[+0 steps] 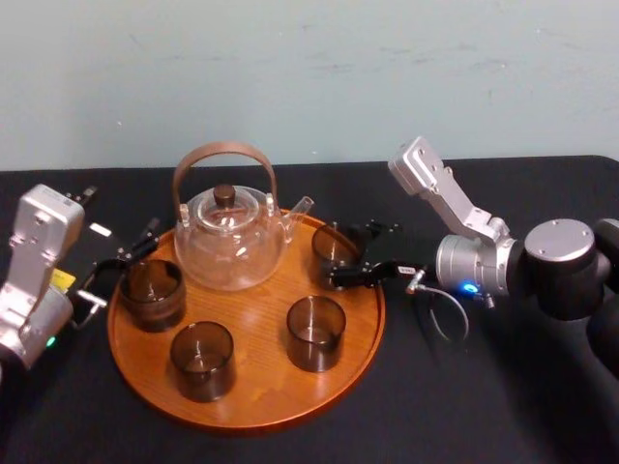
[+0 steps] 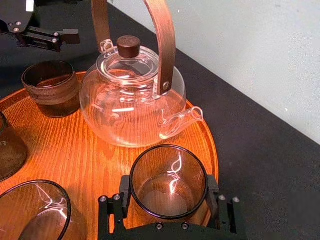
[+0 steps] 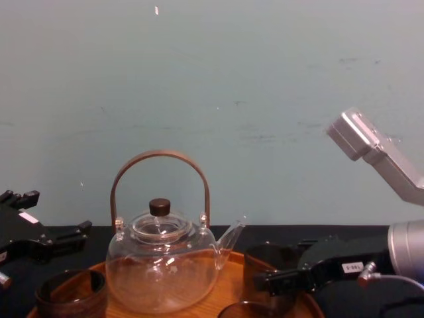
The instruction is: Pick up the glass from the table and place it on the tray.
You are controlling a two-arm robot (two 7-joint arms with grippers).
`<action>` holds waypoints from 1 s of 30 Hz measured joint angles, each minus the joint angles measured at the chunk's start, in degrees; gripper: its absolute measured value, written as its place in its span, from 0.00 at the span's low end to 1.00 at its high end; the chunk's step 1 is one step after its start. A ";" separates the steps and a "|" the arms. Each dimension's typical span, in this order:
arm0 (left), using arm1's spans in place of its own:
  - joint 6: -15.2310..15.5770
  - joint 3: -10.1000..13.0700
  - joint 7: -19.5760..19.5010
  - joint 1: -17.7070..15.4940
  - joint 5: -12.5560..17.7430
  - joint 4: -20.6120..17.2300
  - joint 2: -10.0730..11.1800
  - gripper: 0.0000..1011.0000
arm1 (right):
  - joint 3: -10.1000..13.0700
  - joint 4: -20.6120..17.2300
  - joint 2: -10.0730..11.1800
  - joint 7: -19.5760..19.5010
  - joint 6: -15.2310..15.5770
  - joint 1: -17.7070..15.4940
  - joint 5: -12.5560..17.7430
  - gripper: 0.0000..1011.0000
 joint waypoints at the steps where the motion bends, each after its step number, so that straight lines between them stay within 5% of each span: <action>1: 0.00 0.00 0.00 0.00 0.00 0.00 0.00 0.99 | 0.01 0.14 -0.08 0.01 -0.14 0.00 -0.04 0.89; 30: 0.00 0.00 0.00 0.00 0.00 0.00 0.00 0.99 | 0.64 2.23 -1.10 0.53 -2.23 -0.46 -1.33 0.89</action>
